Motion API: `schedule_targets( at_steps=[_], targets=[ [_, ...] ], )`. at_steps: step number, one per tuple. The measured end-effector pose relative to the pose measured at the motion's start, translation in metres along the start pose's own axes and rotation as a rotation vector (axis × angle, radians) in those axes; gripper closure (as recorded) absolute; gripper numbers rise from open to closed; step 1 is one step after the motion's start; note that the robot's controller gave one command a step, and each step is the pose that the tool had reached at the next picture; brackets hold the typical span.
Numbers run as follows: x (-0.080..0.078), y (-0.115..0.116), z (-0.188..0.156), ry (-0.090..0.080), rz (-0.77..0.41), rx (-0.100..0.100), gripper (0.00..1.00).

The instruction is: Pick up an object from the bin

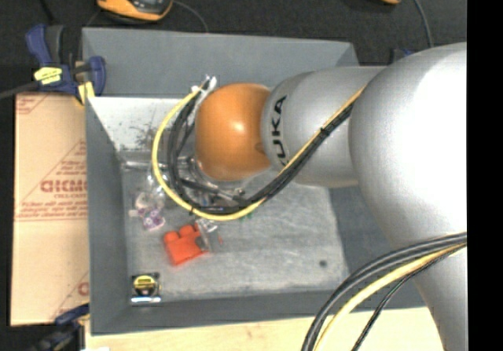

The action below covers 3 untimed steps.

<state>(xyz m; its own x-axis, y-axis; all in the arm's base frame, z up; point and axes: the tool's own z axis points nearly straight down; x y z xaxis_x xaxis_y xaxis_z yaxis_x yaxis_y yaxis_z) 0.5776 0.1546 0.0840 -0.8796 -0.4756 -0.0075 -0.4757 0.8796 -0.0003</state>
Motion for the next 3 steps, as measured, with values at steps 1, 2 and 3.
schedule_targets(
  at_steps=[1,2,3],
  targets=[
    [0.045,0.024,0.014,0.007,-0.199,-0.001,0.00],
    [0.044,0.024,0.013,0.005,-0.195,-0.001,1.00],
    [0.050,0.022,-0.103,-0.002,-0.164,0.003,1.00]
  ],
)
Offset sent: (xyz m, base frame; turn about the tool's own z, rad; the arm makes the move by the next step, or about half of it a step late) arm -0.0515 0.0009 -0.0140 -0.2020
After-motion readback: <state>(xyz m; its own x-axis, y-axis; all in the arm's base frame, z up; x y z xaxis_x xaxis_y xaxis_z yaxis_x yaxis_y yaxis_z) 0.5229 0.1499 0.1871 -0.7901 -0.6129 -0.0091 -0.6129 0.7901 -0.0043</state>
